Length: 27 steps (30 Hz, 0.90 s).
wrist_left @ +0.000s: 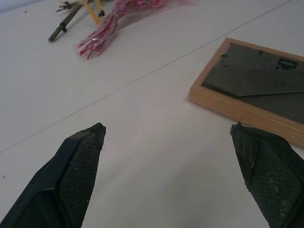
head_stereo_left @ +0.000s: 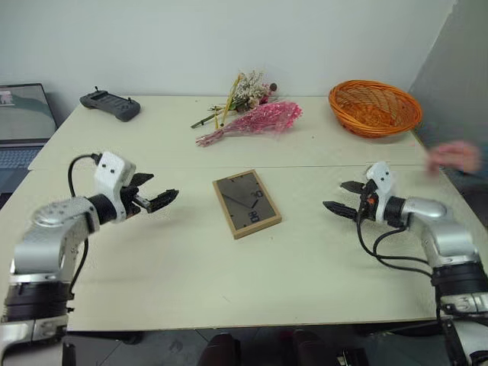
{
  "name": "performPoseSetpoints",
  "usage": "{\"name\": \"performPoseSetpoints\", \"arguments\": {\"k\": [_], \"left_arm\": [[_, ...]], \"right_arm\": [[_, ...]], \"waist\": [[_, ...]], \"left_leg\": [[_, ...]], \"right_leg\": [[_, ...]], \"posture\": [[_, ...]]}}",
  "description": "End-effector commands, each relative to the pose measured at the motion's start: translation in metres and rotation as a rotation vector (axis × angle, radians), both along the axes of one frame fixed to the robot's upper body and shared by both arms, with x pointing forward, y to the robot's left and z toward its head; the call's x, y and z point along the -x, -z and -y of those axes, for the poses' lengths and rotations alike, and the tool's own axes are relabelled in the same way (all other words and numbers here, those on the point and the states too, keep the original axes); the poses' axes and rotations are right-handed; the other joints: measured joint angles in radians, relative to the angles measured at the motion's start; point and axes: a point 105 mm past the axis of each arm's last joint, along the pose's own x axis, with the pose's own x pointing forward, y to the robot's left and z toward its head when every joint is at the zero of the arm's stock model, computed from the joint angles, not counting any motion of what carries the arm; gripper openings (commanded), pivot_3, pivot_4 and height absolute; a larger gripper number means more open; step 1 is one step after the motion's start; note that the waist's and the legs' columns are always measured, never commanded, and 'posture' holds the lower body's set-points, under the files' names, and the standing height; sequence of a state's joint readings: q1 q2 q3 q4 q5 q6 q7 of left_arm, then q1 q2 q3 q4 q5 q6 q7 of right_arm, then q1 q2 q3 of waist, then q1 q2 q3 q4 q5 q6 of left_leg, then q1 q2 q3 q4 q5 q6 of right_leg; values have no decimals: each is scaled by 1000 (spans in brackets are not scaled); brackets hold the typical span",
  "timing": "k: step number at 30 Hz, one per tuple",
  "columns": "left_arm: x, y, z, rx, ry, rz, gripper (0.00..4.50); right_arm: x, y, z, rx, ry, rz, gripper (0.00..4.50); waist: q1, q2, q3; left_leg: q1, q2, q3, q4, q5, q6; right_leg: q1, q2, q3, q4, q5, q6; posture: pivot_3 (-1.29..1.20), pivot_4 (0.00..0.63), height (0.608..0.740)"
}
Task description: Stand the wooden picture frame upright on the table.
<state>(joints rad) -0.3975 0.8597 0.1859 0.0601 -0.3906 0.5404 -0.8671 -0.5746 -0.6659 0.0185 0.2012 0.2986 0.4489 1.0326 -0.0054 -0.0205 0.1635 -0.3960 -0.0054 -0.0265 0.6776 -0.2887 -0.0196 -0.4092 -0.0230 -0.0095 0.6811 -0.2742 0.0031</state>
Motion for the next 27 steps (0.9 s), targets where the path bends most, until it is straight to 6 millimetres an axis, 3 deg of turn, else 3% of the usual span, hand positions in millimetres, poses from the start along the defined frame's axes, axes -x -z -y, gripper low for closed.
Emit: {"name": "performPoseSetpoints", "arguments": {"k": [1, 8, 12, 15, 19, 27], "left_arm": [[0, 1, 2, -61, 54, -13, 4500], [-19, -2, 12, -95, 98, 22, 4500], [-29, 2, 21, -82, 127, 31, 3795], [-35, 7, 27, -89, 153, 31, 3243], [-44, 14, 36, -110, 175, 29, 2399], [-64, 39, 55, -142, 149, 0, 747]], "right_arm": [[1, -13, -9, 1, -90, 0, 4446], [-19, -17, -22, 65, -125, 43, 4446], [-32, -17, -35, 56, -114, 72, 4500], [-43, -12, -42, 74, -96, 78, 4019], [-57, 1, -49, 129, -55, 94, 3054], [-69, 21, -83, 144, -38, 113, 1185]], "waist": [[0, 0, 0], [2, 0, 0], [2, 0, 0], [-1, 0, 0], [-3, 0, 0], [-8, 0, 0]], "left_leg": [[0, 0, 0, 0, 0, 0], [-1, 0, 0, 1, 0, 0], [-1, 0, 1, 1, 0, 0], [-2, 0, 1, 1, 0, -1], [-3, 0, 1, 1, 1, -1], [-3, 0, 1, 2, 3, -5]], "right_leg": [[0, 0, 0, 0, 0, 0], [-1, 0, 0, 0, 0, 0], [-1, 0, 0, 0, 0, 0], [-2, 0, 0, 1, 0, 0], [-3, 0, 1, 1, 0, 0], [-4, 0, 1, 1, 0, 0]], "posture": [[0, 150, 740], [0, 150, 740], [0, 150, 740], [0, 150, 740], [0, 150, 740], [0, 150, 740]]}}
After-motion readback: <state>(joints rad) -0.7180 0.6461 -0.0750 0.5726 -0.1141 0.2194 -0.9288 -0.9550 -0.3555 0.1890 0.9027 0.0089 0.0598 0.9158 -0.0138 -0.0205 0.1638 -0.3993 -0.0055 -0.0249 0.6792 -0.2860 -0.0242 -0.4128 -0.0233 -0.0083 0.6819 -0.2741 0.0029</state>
